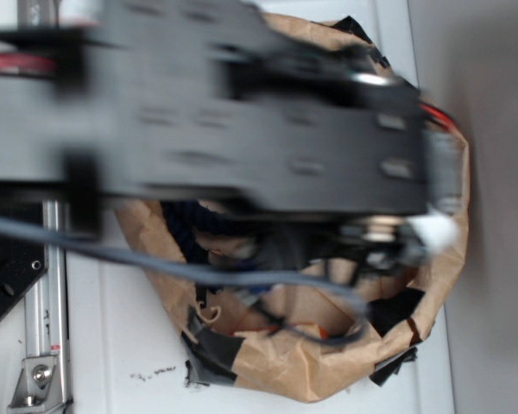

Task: Grab the blue block.

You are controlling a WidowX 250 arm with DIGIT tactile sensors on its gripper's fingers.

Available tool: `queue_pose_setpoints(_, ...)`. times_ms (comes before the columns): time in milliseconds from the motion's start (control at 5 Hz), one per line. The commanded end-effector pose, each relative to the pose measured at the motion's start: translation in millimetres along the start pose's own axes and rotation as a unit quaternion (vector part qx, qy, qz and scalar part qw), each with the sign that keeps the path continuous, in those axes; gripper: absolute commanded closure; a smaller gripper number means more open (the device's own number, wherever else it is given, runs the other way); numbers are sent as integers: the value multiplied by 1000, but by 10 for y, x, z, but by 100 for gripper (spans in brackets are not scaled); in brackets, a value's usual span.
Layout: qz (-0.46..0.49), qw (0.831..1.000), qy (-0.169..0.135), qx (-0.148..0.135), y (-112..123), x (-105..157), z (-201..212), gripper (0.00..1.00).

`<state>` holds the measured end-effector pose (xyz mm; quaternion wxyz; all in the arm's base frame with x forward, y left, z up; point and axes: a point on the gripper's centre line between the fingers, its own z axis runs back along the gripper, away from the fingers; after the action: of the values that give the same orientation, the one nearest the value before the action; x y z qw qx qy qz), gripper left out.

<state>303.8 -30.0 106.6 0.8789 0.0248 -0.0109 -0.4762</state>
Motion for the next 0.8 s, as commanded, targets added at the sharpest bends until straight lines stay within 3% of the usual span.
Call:
queue_pose_setpoints(0,-209,977,3,-40,-162,113,-293,0)
queue_pose_setpoints(200,-241,969,6,-47,-437,-17,-216,0)
queue_pose_setpoints(400,-234,970,38,-52,-468,-39,-302,0)
queue_pose_setpoints(600,-228,971,64,-14,-448,-48,-500,0)
